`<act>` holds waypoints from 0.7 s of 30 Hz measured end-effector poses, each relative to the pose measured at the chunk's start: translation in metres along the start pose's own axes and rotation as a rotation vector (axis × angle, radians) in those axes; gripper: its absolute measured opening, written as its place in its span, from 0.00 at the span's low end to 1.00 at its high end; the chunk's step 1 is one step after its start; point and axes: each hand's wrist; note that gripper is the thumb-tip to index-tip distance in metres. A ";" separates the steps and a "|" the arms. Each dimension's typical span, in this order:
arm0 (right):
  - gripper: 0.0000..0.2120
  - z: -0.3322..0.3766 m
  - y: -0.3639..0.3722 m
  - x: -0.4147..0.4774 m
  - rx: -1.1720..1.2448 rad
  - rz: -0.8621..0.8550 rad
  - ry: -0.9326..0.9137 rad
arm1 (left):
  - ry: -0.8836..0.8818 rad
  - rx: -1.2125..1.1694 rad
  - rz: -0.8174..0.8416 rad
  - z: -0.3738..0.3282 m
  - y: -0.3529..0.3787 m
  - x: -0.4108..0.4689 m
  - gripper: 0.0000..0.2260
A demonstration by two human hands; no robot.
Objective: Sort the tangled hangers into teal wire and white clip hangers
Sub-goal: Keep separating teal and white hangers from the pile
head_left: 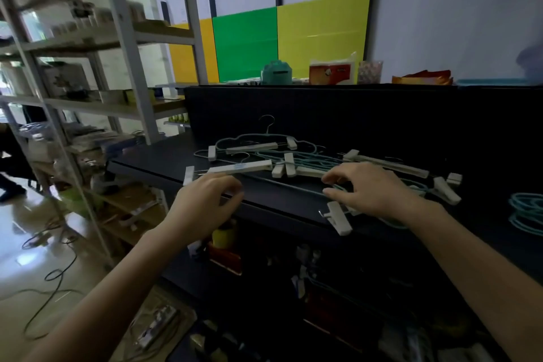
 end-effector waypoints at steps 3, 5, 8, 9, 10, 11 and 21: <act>0.16 -0.002 0.001 0.024 0.010 -0.005 0.007 | 0.010 -0.016 -0.011 0.014 0.001 0.019 0.10; 0.16 -0.006 0.002 0.040 0.004 -0.005 0.022 | 0.013 -0.022 -0.017 0.024 0.004 0.033 0.10; 0.16 -0.014 0.004 0.066 -0.008 -0.018 0.035 | 0.024 -0.007 -0.017 0.038 0.010 0.056 0.12; 0.16 -0.018 0.005 0.074 -0.020 -0.018 0.041 | 0.027 0.004 -0.010 0.043 0.013 0.065 0.12; 0.16 -0.022 0.006 0.083 -0.035 -0.016 0.046 | 0.032 0.015 -0.004 0.048 0.015 0.074 0.12; 0.16 -0.027 0.006 0.091 -0.046 -0.010 0.055 | 0.039 0.025 -0.002 0.053 0.017 0.085 0.12; 0.17 -0.076 0.008 0.152 -0.143 0.043 0.159 | 0.137 0.128 0.041 0.086 0.051 0.192 0.14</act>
Point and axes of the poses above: each hand's wrist, its own x-axis towards the middle knuckle, its own y-axis out of the palm, z = x × y, and after that the axes turned 14 degrees about -y, right-handed
